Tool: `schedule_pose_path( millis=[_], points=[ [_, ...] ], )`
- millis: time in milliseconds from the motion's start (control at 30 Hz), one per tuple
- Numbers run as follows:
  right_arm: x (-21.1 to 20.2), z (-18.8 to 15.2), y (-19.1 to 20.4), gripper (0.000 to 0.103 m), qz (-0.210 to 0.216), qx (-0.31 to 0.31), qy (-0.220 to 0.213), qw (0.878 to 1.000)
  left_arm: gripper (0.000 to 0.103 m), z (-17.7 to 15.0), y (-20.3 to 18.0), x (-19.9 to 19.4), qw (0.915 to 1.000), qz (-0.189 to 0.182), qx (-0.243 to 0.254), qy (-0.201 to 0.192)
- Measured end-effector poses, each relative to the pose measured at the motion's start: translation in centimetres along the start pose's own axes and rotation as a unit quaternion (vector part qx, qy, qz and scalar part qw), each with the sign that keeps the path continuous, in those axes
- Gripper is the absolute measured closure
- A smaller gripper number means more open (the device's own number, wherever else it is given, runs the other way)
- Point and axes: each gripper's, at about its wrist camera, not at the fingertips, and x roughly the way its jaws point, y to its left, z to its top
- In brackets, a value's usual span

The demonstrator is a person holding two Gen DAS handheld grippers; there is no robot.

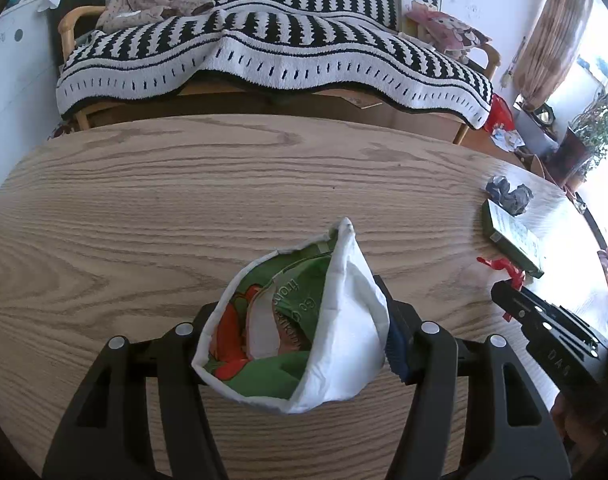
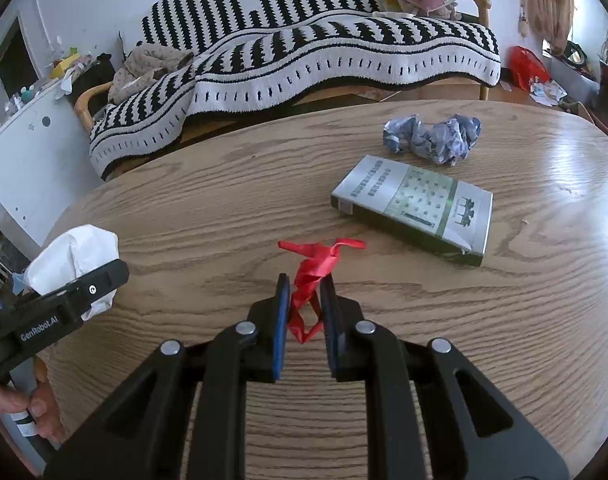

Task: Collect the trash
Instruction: 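Carry cloth bag and red ribbon over the black bin and open both tools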

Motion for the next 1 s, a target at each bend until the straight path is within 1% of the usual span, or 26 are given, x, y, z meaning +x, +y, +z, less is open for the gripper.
schedule_pose_path(
  millis=[167, 267, 333, 433, 533, 633, 667, 767, 833, 867, 900, 933, 1000],
  points=[
    [-0.2, 0.1, 0.2, 0.087, 0.004, 0.0, -0.002, 1.0, 0.042, 0.2, -0.1, -0.7, 1.0, -0.001, 0.006, -0.005],
    [-1.2, 0.4, 0.3, 0.087, 0.009, -0.003, -0.009, 1.0, 0.042, 0.4, -0.8, -2.0, 0.9998, -0.016, 0.008, -0.013],
    [-2.5, 0.6, 0.3, 0.087, 0.011, -0.003, -0.022, 1.0, 0.042, 0.6, -1.6, -3.3, 0.9993, -0.026, 0.014, -0.025],
    [-5.1, 0.8, -0.4, 0.087, 0.021, 0.011, -0.045, 0.999, 0.042, 0.2, -4.0, -6.3, 0.9972, -0.047, 0.03, -0.049],
    [-9.3, 0.0, -1.9, 0.087, 0.032, 0.031, -0.076, 0.996, 0.042, -1.4, -6.6, -9.3, 0.9944, -0.075, 0.039, -0.063],
    [-14.5, -2.3, -4.7, 0.087, 0.019, 0.06, -0.111, 0.992, 0.042, -3.9, -10.1, -12.0, 0.9904, -0.106, 0.065, -0.06],
    [-16.5, -3.7, -6.2, 0.087, 0.01, 0.07, -0.119, 0.99, 0.042, -4.9, -11.6, -12.8, 0.9886, -0.115, 0.079, -0.057],
    [-20.9, -7.6, -9.7, 0.087, -0.016, 0.087, -0.12, 0.989, 0.042, -8.6, -16.8, -15.5, 0.9792, -0.15, 0.129, -0.045],
    [-24.2, -10.1, -12.0, 0.087, -0.037, 0.096, -0.125, 0.987, 0.042, -11.1, -19.8, -17.0, 0.9709, -0.181, 0.154, -0.033],
    [-26.8, -11.8, -13.6, 0.087, -0.055, 0.102, -0.132, 0.984, 0.042, -12.1, -20.9, -17.6, 0.9676, -0.193, 0.161, -0.028],
    [-28.2, -12.7, -14.6, 0.087, -0.063, 0.106, -0.136, 0.983, 0.042, -13.3, -22.1, -18.1, 0.9642, -0.206, 0.165, -0.021],
    [-30.5, -14.2, -16.1, 0.087, -0.077, 0.113, -0.143, 0.98, 0.042, -14.4, -23.3, -18.4, 0.9611, -0.218, 0.169, -0.011],
    [-33.6, -16.2, -18.3, 0.087, -0.092, 0.124, -0.152, 0.976, 0.042, -16.9, -26.0, -18.6, 0.9521, -0.248, 0.177, 0.018]
  ],
)
